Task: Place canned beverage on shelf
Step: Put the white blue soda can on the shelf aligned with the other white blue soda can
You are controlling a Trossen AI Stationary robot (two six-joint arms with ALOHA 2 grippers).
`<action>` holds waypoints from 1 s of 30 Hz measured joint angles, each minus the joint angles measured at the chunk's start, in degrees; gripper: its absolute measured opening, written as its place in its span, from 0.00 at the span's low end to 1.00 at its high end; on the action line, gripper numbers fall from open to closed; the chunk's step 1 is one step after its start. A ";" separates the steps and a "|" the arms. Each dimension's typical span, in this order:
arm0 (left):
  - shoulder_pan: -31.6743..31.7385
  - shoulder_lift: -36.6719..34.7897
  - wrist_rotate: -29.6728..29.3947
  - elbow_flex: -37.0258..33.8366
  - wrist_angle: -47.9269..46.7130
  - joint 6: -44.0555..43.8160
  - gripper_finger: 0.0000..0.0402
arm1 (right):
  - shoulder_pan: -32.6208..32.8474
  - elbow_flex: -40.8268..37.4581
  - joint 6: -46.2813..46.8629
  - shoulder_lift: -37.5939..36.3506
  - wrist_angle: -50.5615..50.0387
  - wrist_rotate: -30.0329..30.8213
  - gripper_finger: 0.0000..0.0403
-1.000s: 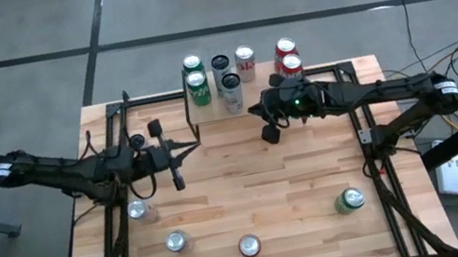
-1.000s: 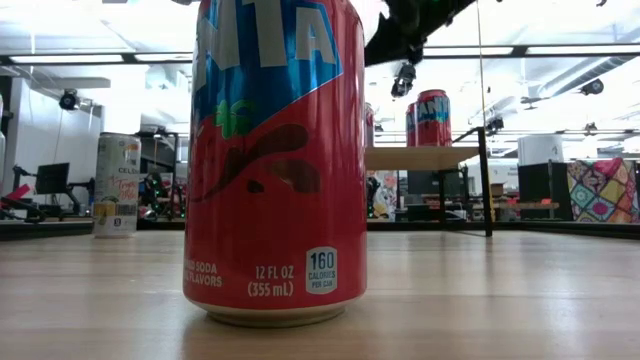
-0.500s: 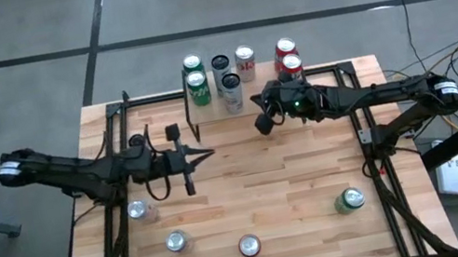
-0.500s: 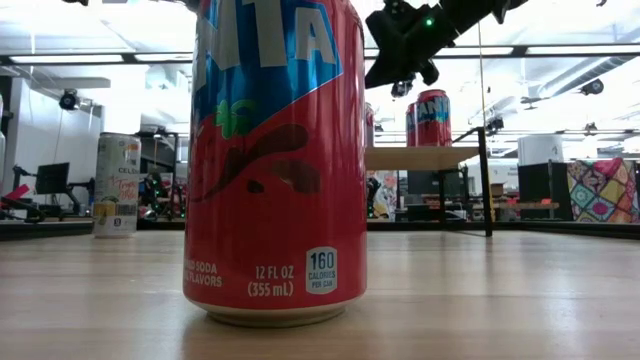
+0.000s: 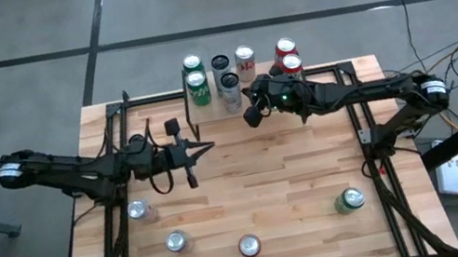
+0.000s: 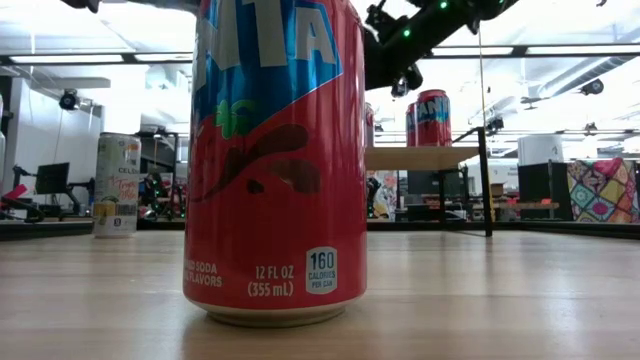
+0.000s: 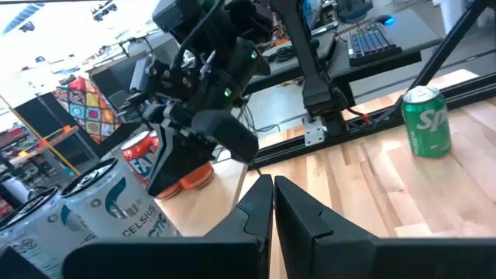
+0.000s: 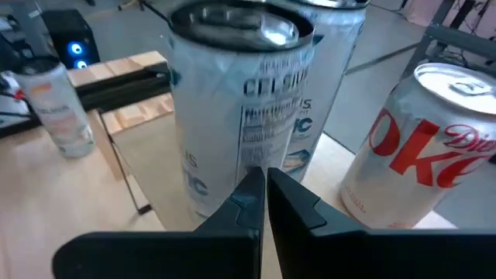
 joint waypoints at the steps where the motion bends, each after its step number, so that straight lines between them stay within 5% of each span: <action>1: 0.08 0.00 0.00 0.00 -0.08 -0.04 0.00 | -0.06 0.44 -0.10 0.63 -0.26 0.03 0.02; 25: 3.27 0.03 -3.74 0.00 -0.76 1.16 0.00 | 0.37 7.16 -1.66 -0.57 -11.63 -0.02 0.02; 30: 9.83 0.04 3.33 0.00 1.23 3.01 0.00 | 0.33 7.14 -6.66 -2.40 -11.36 -0.09 0.02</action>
